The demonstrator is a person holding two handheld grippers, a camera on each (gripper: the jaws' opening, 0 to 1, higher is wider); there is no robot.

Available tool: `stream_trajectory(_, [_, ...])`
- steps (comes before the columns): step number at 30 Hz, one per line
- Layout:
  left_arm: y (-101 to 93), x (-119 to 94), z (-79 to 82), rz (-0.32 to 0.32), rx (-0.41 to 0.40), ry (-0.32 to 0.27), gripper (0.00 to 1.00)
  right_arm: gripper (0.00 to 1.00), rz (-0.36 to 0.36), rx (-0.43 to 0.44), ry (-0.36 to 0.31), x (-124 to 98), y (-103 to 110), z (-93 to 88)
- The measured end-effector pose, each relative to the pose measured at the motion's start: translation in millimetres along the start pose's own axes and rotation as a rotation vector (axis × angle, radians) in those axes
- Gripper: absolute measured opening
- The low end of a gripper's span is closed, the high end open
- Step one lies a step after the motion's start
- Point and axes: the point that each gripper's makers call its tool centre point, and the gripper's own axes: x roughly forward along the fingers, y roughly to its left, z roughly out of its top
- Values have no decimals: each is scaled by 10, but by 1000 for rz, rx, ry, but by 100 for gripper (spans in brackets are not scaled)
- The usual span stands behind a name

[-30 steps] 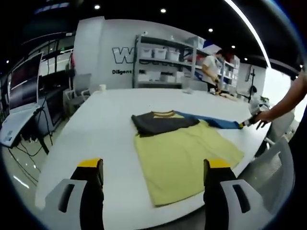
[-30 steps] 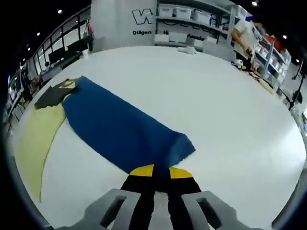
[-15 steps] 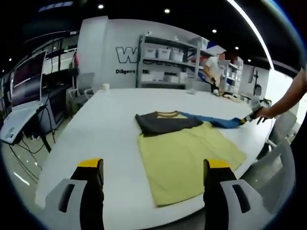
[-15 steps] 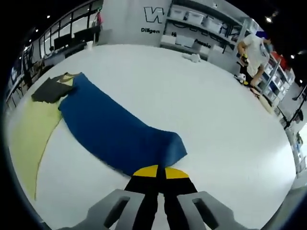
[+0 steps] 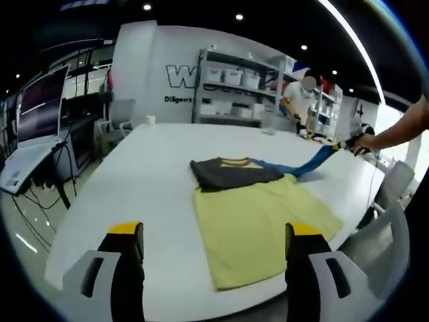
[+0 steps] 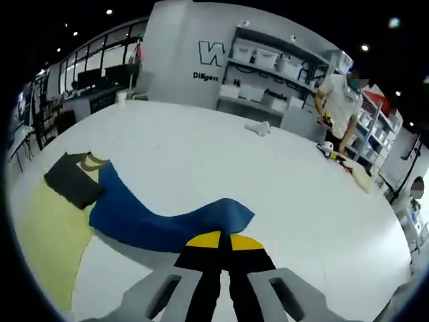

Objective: Fold the garment on the visible template until the final outline fits inside the template.

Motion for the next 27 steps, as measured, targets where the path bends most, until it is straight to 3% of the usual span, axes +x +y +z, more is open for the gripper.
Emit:
stream_trajectory(5, [-3,3,11,-12,-17,-9,85,0,30,-3,-77,-89,167,395])
stream_trajectory(14, [-75,4,13,-60,-60,-7,87,0,99,9,-175,-227,607,919])
stream_trajectory(27, [-114,3,21,-99,-77,-10,86,0,220,37,-220,-342,1448,1358])
